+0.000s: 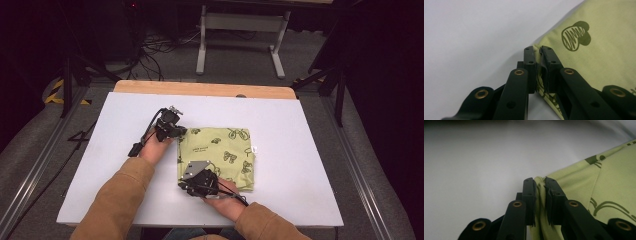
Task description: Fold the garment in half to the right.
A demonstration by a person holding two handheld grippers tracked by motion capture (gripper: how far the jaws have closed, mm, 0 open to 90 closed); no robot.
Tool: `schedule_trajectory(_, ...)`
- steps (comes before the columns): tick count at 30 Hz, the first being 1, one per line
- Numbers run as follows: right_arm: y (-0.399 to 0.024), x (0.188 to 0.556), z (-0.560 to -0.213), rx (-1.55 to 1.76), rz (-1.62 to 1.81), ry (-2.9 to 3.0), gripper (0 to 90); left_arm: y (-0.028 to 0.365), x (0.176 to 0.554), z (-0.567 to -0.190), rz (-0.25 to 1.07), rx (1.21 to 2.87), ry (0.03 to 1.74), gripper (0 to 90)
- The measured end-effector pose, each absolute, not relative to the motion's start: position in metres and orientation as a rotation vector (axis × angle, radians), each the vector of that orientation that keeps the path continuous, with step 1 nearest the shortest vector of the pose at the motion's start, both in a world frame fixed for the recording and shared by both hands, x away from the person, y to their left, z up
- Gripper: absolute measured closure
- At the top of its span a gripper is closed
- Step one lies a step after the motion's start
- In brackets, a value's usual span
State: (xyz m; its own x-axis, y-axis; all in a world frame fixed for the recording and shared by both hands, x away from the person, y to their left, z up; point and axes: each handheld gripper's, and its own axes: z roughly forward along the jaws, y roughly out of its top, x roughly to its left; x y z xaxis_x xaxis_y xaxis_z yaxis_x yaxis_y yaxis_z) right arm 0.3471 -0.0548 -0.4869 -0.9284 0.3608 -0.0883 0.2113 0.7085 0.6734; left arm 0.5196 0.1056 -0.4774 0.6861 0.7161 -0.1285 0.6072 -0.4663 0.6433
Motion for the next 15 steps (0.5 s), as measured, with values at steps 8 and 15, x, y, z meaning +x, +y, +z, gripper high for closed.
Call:
schedule_trajectory(8,-0.056,0.346,-0.48,0.409,1.021,2.698,79.7,0.113,0.516,-0.465,0.198,2.176,0.981,82.6)
schedule_trajectory(15,-0.058,0.342,-0.471,0.399,1.053,2.673,79.6,0.115,0.513,-0.454,0.191,2.148,0.983,82.2)
